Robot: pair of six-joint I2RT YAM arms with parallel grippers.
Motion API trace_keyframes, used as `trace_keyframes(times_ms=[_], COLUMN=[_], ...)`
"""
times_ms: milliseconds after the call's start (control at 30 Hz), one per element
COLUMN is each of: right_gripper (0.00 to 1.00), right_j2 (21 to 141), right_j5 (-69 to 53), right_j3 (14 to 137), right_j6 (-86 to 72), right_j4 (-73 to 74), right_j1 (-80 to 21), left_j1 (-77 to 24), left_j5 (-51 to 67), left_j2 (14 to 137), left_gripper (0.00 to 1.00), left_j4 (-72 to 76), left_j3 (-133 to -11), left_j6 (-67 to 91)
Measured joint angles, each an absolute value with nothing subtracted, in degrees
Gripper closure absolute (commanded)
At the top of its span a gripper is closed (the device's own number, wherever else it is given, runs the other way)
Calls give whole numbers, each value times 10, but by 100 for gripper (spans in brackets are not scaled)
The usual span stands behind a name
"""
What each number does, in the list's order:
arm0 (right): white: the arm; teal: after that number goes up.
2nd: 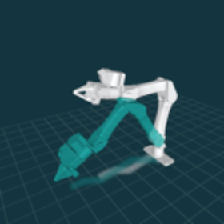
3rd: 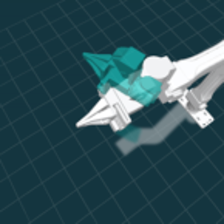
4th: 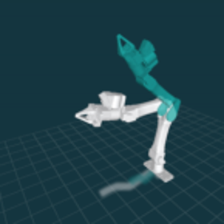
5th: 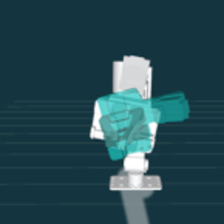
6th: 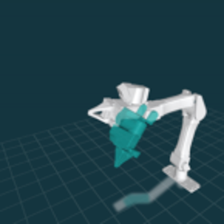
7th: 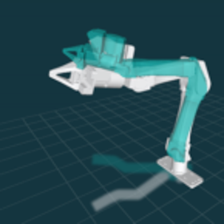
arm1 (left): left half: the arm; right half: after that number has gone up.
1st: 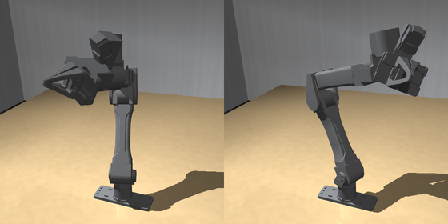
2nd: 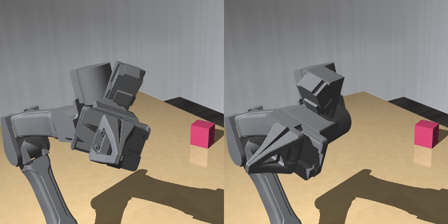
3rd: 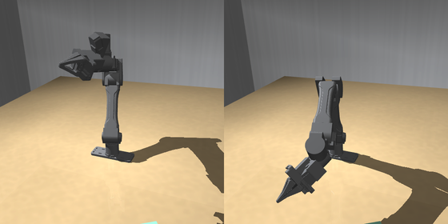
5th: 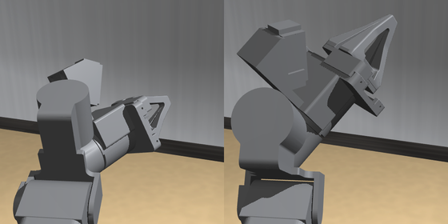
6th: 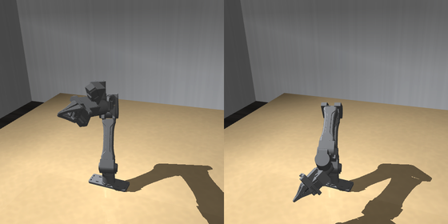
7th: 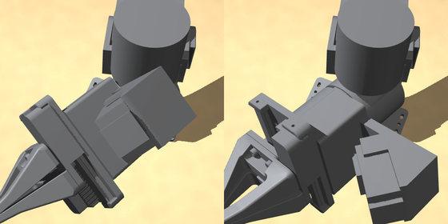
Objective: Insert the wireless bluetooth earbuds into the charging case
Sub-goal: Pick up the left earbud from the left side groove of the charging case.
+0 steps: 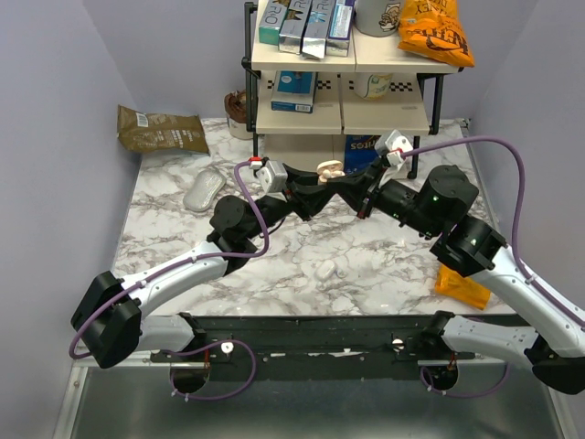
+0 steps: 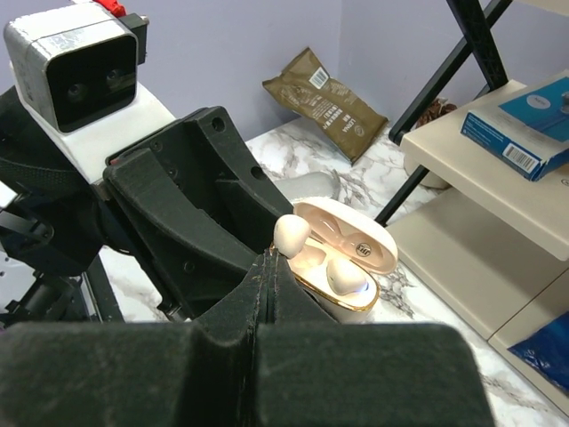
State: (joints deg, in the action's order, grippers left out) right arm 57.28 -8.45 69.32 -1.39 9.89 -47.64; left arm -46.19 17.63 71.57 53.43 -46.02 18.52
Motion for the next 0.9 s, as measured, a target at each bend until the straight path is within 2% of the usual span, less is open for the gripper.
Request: trace_keyframes(times_ms=[900], right_gripper=[99], right_j2=[585], right_j5=[-68], right_j3=[713], right_j6=[-14], right_j4=[100], right_j1=[-476], left_j1=[-462], left_j5=[176], left_j2=[716], left_gripper=[100], left_j4=[535], left_j3=[-459], left_j6=[187])
